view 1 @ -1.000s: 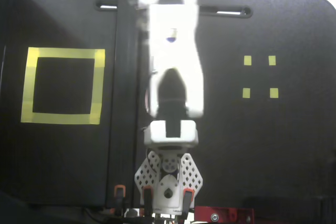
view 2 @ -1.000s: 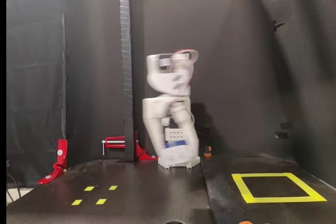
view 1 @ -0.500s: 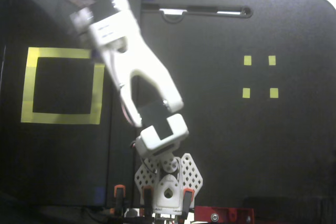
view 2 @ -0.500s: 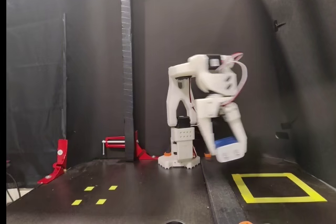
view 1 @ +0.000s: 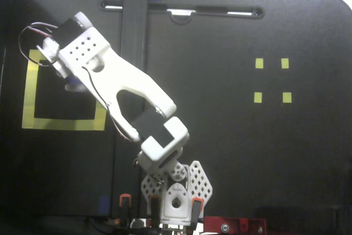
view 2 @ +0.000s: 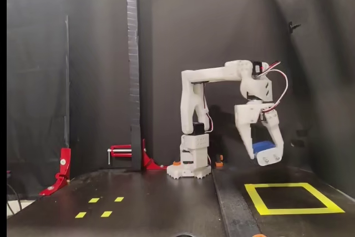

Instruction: Grasp the block and place it in the designated area.

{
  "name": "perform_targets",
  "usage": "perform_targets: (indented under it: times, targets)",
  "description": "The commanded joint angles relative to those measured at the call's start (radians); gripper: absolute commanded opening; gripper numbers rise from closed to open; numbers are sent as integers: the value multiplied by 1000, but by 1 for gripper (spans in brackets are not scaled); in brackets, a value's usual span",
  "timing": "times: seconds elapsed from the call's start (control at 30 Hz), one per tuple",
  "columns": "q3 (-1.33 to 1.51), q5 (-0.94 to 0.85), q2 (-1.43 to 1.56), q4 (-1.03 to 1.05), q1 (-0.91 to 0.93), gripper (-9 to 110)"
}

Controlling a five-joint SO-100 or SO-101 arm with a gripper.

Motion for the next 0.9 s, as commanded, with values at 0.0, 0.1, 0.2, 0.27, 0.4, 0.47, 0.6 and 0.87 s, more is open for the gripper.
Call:
perform_targets:
  times: [0.0, 0.1, 0.2, 0.27, 0.4, 0.47, 0.6, 0.87]
  targets:
    - [-6, 6, 3, 2, -8, 20]
    - [-6, 6, 2, 0, -5, 20]
    - [-8, 6, -15, -9, -6, 20]
    - [-8, 14, -32, -18, -9, 20]
    - [-11, 37, -78, -49, -18, 20]
    - [-14, 51, -104, -61, -28, 20]
    - [-31, 92, -158, -80, -49, 20]
    - [-66, 152, -281, -143, -74, 20]
